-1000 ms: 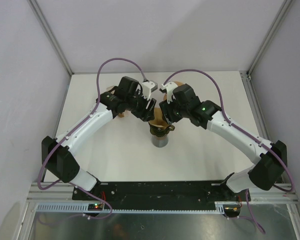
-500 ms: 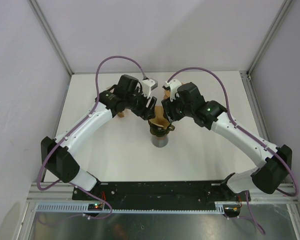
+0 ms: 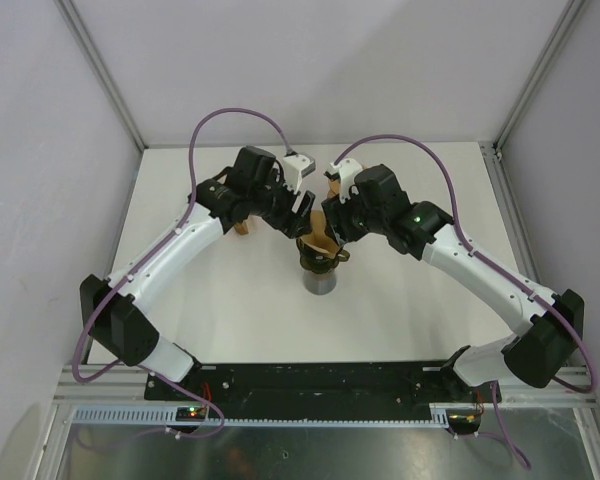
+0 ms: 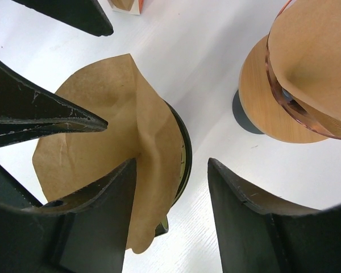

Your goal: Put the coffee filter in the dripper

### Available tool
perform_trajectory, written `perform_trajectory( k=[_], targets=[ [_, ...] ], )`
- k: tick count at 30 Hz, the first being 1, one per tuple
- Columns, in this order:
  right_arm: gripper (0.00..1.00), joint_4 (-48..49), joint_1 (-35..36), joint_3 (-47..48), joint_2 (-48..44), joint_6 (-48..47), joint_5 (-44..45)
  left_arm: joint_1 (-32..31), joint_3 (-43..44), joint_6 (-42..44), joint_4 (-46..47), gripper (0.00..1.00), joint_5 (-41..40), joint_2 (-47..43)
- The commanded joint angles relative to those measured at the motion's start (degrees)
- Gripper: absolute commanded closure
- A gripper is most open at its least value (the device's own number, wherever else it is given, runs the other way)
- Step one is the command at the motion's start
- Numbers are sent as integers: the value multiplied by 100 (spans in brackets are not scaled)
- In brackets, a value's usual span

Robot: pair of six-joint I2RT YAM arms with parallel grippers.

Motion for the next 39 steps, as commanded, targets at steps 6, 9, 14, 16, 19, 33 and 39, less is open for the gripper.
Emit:
perform_trajectory(
  k=[6, 9, 14, 16, 19, 33, 39],
  targets=[
    [41, 201, -25, 116, -170, -71, -62, -6, 274, 123, 73, 21, 13, -263],
    [41, 196, -29, 140, -168, -70, -56, 4, 303, 127, 65, 20, -2, -276],
    [41, 123, -29, 258, -171, -96, 9, -4, 330, 152, 57, 20, -26, -299],
    [40, 82, -23, 318, -175, -97, 39, -6, 335, 149, 60, 19, -25, -310],
    [39, 27, -25, 401, -149, -101, 58, 1, 344, 152, 58, 19, 4, -307],
    [42, -8, 104, 716, -191, -306, 15, 5, 181, 184, 56, 20, -58, -337],
    [75, 26, 195, 647, -15, -237, -691, -1, 196, 174, 60, 19, -66, -332]
  ],
)
